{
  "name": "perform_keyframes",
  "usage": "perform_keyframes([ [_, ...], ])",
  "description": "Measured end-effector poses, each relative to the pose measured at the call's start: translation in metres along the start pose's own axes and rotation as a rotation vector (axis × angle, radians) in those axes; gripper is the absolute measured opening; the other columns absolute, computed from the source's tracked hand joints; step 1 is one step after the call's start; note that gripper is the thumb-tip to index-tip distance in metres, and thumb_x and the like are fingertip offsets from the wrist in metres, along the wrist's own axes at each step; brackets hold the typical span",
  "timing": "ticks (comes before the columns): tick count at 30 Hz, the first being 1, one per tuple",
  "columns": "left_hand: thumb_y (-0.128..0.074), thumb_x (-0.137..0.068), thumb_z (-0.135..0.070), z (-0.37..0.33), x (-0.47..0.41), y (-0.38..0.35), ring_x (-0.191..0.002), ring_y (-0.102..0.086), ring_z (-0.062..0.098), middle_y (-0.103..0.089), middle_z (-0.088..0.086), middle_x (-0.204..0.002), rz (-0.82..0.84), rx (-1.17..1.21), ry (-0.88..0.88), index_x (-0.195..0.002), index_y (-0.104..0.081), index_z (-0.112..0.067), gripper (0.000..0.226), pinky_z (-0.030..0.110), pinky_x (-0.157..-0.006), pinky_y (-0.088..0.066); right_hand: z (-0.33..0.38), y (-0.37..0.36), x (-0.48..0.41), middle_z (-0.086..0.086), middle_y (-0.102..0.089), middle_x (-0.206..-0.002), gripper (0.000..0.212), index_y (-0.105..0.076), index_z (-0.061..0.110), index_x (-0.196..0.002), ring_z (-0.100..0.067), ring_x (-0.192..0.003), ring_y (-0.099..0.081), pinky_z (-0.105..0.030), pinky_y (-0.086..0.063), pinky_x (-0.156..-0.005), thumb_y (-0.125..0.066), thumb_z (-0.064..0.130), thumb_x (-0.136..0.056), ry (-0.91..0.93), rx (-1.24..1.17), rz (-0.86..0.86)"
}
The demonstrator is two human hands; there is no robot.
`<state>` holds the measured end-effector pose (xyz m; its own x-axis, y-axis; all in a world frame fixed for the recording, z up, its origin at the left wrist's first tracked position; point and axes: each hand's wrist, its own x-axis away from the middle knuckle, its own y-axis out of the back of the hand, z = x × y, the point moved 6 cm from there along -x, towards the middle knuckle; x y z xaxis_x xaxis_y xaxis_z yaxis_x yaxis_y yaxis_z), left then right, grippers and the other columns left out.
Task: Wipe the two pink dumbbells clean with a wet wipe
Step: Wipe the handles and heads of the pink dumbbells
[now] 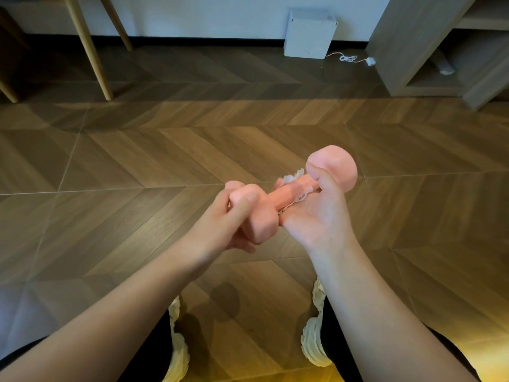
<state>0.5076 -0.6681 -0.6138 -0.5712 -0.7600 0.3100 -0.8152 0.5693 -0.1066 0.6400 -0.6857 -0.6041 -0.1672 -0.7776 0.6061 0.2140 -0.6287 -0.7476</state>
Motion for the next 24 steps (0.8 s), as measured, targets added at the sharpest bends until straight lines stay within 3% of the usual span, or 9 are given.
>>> perform_keyframes([
  [3,-0.08,-0.064,-0.045,-0.011,0.004,0.007,-0.104,-0.062,0.007,-0.054,-0.006,-0.126,-0.092,-0.271,-0.206,-0.124,-0.041,-0.047,0.071,0.021,-0.075,-0.055,-0.001,0.002,0.0,-0.006,-0.053,-0.062,0.018,-0.045,0.013,-0.085,-0.019,-0.063,-0.053,-0.031,-0.053,-0.069,-0.063,0.015,-0.085,-0.01,0.008,-0.015],
  [5,-0.08,-0.065,-0.045,-0.007,0.003,0.008,-0.104,-0.063,0.003,-0.054,-0.011,-0.126,-0.06,-0.233,-0.184,-0.129,-0.039,-0.046,0.076,0.026,-0.078,-0.059,-0.002,0.002,0.001,-0.006,-0.052,-0.063,0.018,-0.044,0.014,-0.085,-0.02,-0.065,-0.053,-0.033,-0.052,-0.073,-0.062,0.015,-0.085,-0.017,0.031,-0.013],
  [8,-0.071,-0.066,-0.058,0.0,-0.001,0.006,-0.095,-0.069,0.008,-0.061,-0.002,-0.123,-0.042,-0.012,-0.034,-0.124,-0.048,-0.039,0.065,0.034,-0.071,-0.062,-0.002,0.004,0.0,-0.005,-0.052,-0.058,0.019,-0.044,0.014,-0.086,-0.02,-0.066,-0.053,-0.033,-0.046,-0.081,-0.063,0.014,-0.083,-0.007,0.023,-0.042],
  [11,-0.079,-0.065,-0.043,-0.009,0.004,0.008,-0.11,-0.061,0.004,-0.052,-0.006,-0.129,-0.123,-0.316,-0.237,-0.124,-0.041,-0.052,0.07,0.026,-0.083,-0.056,-0.001,0.005,0.0,-0.006,-0.055,-0.059,0.019,-0.044,0.014,-0.089,-0.02,-0.067,-0.054,-0.036,-0.046,-0.086,-0.063,0.015,-0.085,-0.016,0.003,-0.071],
  [13,-0.083,-0.064,-0.045,-0.014,0.004,0.01,-0.117,-0.057,0.006,-0.046,-0.01,-0.134,-0.092,-0.416,-0.321,-0.129,-0.034,-0.06,0.083,0.023,-0.088,-0.053,-0.001,0.006,0.0,-0.007,-0.053,-0.063,0.019,-0.044,0.013,-0.088,-0.02,-0.067,-0.053,-0.036,-0.051,-0.079,-0.062,0.015,-0.085,-0.02,-0.029,-0.058],
  [15,-0.079,-0.065,-0.057,-0.011,0.002,0.009,-0.11,-0.061,0.004,-0.052,-0.009,-0.131,-0.036,-0.203,-0.207,-0.125,-0.04,-0.06,0.072,0.028,-0.079,-0.059,-0.003,0.006,0.0,-0.007,-0.051,-0.064,0.018,-0.043,0.013,-0.083,-0.02,-0.065,-0.052,-0.037,-0.053,-0.074,-0.061,0.013,-0.085,-0.024,-0.03,-0.047],
  [17,-0.078,-0.063,-0.056,-0.008,-0.001,0.008,-0.105,-0.064,0.008,-0.058,-0.003,-0.125,-0.051,-0.063,-0.125,-0.117,-0.05,-0.054,0.061,0.034,-0.072,-0.062,-0.003,0.009,-0.001,-0.007,-0.05,-0.063,0.019,-0.042,0.013,-0.082,-0.02,-0.062,-0.052,-0.035,-0.049,-0.082,-0.061,0.013,-0.085,-0.026,-0.03,-0.068],
  [21,-0.08,-0.063,-0.045,-0.018,0.008,0.007,-0.108,-0.063,0.017,-0.056,-0.008,-0.127,-0.081,-0.38,-0.315,-0.123,-0.044,-0.053,0.07,0.03,-0.085,-0.056,0.005,0.011,-0.003,-0.007,-0.052,-0.07,0.018,-0.045,0.014,-0.089,-0.021,-0.061,-0.054,-0.033,-0.047,-0.079,-0.062,0.014,-0.082,-0.037,-0.07,-0.103],
  [24,-0.081,-0.065,-0.041,-0.021,0.012,0.011,-0.113,-0.061,0.021,-0.054,-0.005,-0.133,-0.075,-0.436,-0.388,-0.127,-0.042,-0.048,0.074,0.035,-0.093,-0.053,0.023,0.01,-0.003,-0.006,-0.051,-0.083,0.008,-0.049,0.014,-0.081,-0.022,-0.065,-0.056,-0.038,-0.045,-0.086,-0.055,0.011,-0.086,-0.008,-0.019,-0.106],
])
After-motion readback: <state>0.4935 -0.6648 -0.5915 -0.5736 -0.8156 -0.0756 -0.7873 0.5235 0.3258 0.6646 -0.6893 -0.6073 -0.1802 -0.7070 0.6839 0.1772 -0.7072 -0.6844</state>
